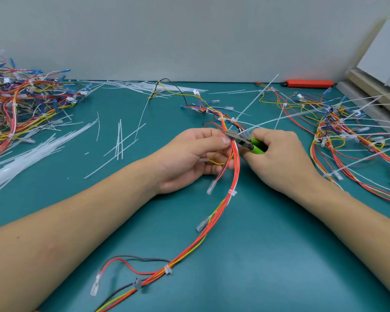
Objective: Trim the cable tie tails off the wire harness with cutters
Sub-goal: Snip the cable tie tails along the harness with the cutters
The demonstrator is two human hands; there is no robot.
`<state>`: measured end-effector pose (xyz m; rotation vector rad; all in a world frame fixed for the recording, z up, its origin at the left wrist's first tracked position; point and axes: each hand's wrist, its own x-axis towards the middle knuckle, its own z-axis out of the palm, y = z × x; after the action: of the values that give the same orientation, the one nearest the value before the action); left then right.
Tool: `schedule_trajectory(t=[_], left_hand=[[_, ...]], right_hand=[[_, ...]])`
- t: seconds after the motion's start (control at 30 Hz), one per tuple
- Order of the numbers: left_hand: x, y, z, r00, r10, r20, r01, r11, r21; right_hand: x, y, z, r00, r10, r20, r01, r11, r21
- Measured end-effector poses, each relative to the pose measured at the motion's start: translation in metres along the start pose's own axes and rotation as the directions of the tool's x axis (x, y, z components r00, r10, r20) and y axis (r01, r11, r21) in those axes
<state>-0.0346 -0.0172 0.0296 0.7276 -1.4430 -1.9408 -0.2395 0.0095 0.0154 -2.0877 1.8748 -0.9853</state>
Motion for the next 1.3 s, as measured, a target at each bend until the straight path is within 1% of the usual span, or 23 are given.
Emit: schedule_trajectory(t=[0.07,0.13,0.23,0.37,0.5,0.63,0.73,0.8,0.97,1.07,1.17,1.3], left_hand=[[0.0,0.0,0.001,1.0,-0.004,0.0,0.004,1.0,0.004],[0.0,0.001,0.001,1.0,-0.009,-0.006,0.009,1.0,0.007],[-0.001,0.002,0.002,1.0,-0.011,-0.014,0.011,1.0,0.012],[-0.003,0.003,0.003,1.0,-0.011,-0.006,0.011,0.998,0.057],[-0.004,0.004,0.004,1.0,-0.014,-0.002,0.014,0.999,0.039],[-0.004,0.002,0.005,0.999,0.015,-0.033,-0.015,1.0,0.025],[-0.004,0.002,0.004,0.999,0.02,-0.036,-0.02,1.0,0.013],[-0.004,0.003,0.005,0.999,0.012,-0.03,-0.012,1.0,0.013],[-0.005,0.004,0.005,1.0,0.001,-0.027,-0.001,1.0,-0.012],[-0.003,0.003,0.003,1.0,-0.006,-0.025,0.005,0.999,-0.036],[-0.001,0.002,0.002,0.999,-0.015,-0.032,0.013,0.997,-0.071],[-0.002,0.004,0.002,1.0,-0.02,-0.006,0.02,1.0,-0.021]], right_hand=[[-0.001,-0.002,-0.001,1.0,-0.016,-0.008,0.016,1.0,0.017],[-0.001,-0.005,-0.003,0.999,-0.035,-0.008,0.035,0.999,-0.01],[-0.002,-0.009,-0.005,0.999,-0.054,0.001,0.054,0.998,-0.007],[-0.002,-0.007,-0.005,0.998,-0.055,-0.013,0.055,0.998,0.022],[-0.002,-0.005,-0.005,0.997,-0.067,-0.027,0.066,0.998,-0.022],[-0.001,-0.009,-0.007,0.999,-0.051,-0.001,0.051,0.998,-0.025],[-0.001,-0.008,-0.003,1.0,0.003,0.029,-0.005,0.999,0.053],[-0.002,-0.008,-0.003,0.999,0.007,0.042,-0.01,0.998,0.066],[-0.003,-0.01,-0.005,0.999,-0.033,-0.019,0.035,0.995,0.09],[-0.003,-0.012,-0.005,0.998,-0.063,-0.013,0.063,0.997,0.043],[-0.004,-0.013,-0.007,0.998,-0.064,-0.003,0.064,0.997,0.053],[-0.006,-0.013,-0.007,0.996,-0.082,-0.041,0.086,0.992,0.088]])
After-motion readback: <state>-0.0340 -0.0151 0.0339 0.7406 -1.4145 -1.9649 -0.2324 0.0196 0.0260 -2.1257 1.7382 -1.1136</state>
